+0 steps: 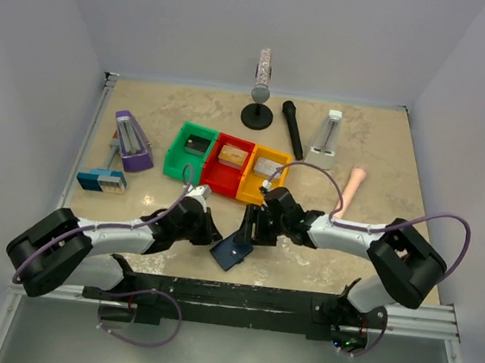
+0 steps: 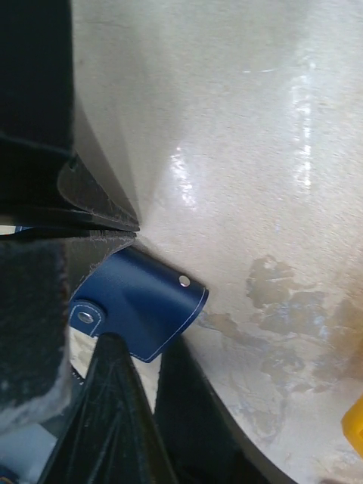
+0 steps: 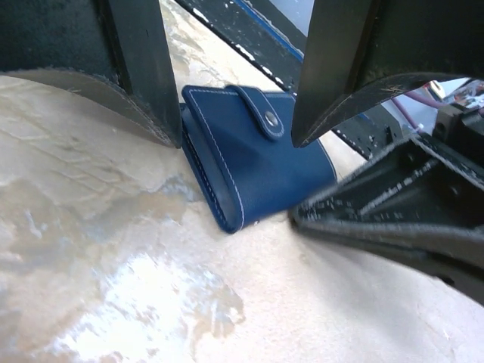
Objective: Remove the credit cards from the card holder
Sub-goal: Pick up the card holder from the center of the board.
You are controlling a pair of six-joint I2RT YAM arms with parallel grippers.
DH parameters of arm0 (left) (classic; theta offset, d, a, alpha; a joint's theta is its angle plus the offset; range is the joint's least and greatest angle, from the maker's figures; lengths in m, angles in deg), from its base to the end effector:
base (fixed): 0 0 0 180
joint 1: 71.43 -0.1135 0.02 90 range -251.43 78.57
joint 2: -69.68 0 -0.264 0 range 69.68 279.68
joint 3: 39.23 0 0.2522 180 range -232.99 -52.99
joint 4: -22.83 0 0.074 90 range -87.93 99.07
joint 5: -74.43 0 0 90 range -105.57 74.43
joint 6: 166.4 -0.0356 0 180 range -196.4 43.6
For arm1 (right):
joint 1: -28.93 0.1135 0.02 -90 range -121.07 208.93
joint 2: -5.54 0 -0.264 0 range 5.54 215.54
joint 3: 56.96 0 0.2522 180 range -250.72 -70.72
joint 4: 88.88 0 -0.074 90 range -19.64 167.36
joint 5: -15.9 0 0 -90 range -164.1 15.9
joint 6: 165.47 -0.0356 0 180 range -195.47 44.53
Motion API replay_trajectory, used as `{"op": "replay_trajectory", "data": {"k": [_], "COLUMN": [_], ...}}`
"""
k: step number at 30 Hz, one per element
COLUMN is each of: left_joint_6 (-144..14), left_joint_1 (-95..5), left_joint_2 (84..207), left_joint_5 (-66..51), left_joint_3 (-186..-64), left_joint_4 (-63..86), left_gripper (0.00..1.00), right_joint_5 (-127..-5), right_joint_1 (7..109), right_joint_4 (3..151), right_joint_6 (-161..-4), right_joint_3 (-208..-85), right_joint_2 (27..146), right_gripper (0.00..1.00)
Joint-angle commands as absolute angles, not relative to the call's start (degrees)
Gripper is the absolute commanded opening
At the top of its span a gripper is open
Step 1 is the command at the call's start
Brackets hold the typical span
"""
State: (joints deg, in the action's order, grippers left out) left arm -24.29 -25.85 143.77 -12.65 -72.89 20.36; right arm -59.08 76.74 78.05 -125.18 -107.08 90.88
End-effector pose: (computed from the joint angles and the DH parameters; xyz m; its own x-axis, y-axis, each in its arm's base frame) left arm 0.1526 -0.1583 0.1293 -0.8762 -0.2320 -0.4225 0.0781 0.7966 -0.5994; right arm 0.1790 0.2112 0.1503 -0.9584 0.0396 -0.2827 -0.1552 0.7587 0.6326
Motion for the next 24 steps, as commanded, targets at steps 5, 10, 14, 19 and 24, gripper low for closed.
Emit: {"op": "replay_trajectory", "data": {"k": [5, 10, 14, 19, 24], "left_joint_6": [-15.76, -15.05, -16.46, -17.25, -16.55], "left_joint_1": [-23.8, -23.8, -23.88, -23.8, -23.71], "left_joint_2": [135.53, 127.62, 125.05, 129.09, 132.17], "left_joint_5": [-15.31, -22.85, -25.15, -22.96, -19.18], "left_joint_3": [-65.74, -66.6, -68.01, -67.67, -65.82], "left_joint_4": [15.93, 9.17, 4.59, 8.09, 14.07], "left_gripper": [0.08, 0.11, 0.13, 0.11, 0.1], "right_joint_5": [-58.54, -61.7, -59.18, -53.8, -52.22], "right_joint_1": [74.55, 71.38, 71.47, 72.7, 74.19], "right_joint_4": [72.8, 66.21, 66.98, 76.91, 83.33], "right_joint_6": [-119.6, -116.09, -116.94, -122.83, -126.27], "right_joint_3": [-113.61, -112.12, -107.21, -99.56, -97.27], "right_joint_2": [90.28, 81.07, 75.68, 77.78, 81.04], "right_gripper": [0.65, 0.67, 0.66, 0.63, 0.62]}}
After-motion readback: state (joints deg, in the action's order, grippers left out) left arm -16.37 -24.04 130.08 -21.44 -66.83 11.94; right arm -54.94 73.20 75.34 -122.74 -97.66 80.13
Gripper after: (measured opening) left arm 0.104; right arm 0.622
